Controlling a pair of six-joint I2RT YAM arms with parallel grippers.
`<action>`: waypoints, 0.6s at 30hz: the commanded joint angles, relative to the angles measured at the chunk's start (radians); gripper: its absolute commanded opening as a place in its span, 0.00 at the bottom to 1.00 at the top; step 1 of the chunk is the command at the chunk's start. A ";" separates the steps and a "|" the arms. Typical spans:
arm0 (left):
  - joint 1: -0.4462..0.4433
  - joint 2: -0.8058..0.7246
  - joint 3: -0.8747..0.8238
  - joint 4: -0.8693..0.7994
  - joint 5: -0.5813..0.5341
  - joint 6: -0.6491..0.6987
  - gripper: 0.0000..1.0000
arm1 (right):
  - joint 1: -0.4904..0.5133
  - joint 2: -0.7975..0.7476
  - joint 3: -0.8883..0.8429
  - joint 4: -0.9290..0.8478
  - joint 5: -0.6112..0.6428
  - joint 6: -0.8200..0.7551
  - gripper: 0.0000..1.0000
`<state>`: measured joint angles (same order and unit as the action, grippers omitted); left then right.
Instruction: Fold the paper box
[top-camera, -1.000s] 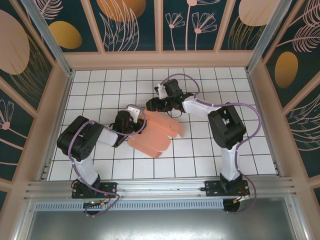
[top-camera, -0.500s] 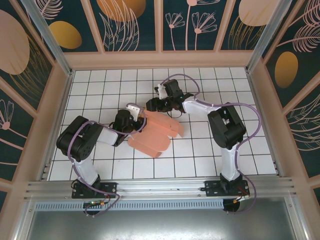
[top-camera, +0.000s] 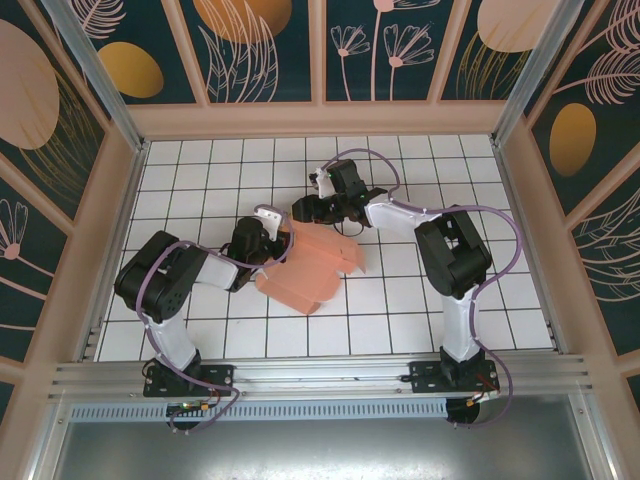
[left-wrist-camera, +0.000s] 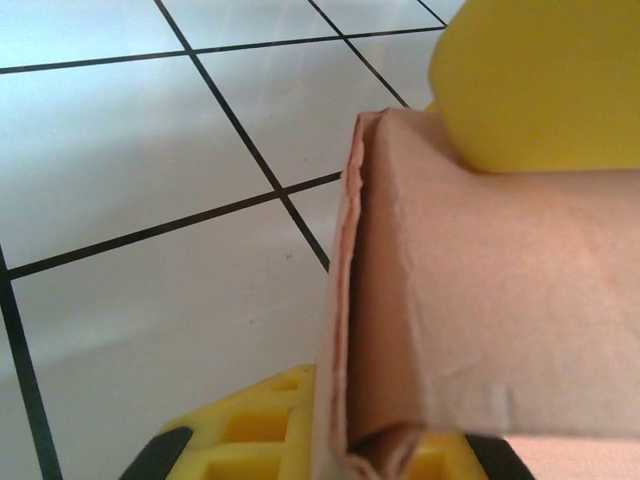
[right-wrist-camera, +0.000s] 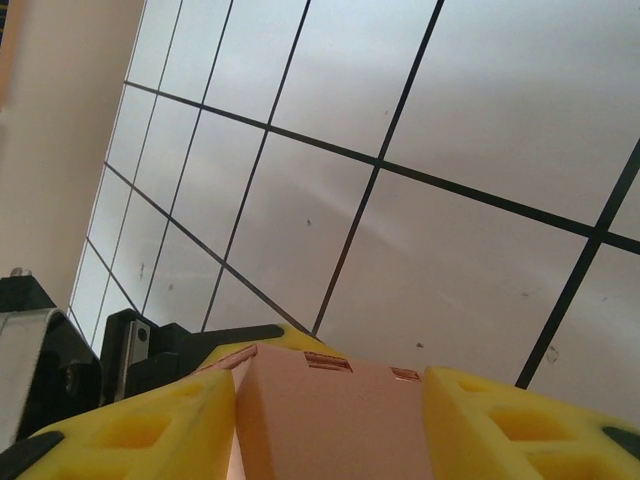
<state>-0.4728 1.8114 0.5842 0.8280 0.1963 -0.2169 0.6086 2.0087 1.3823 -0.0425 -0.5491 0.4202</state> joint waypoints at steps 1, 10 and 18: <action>0.003 0.028 0.018 0.040 -0.023 -0.011 0.19 | 0.007 0.020 -0.033 -0.048 -0.003 0.011 0.51; 0.003 0.058 0.019 0.057 -0.004 -0.038 0.21 | 0.008 0.015 -0.044 -0.031 -0.008 0.025 0.51; 0.003 0.050 0.020 0.049 -0.012 -0.042 0.00 | 0.006 0.006 -0.052 -0.029 -0.003 0.027 0.51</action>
<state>-0.4755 1.8626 0.5922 0.8604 0.2054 -0.2470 0.6094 2.0083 1.3647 -0.0139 -0.5690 0.4488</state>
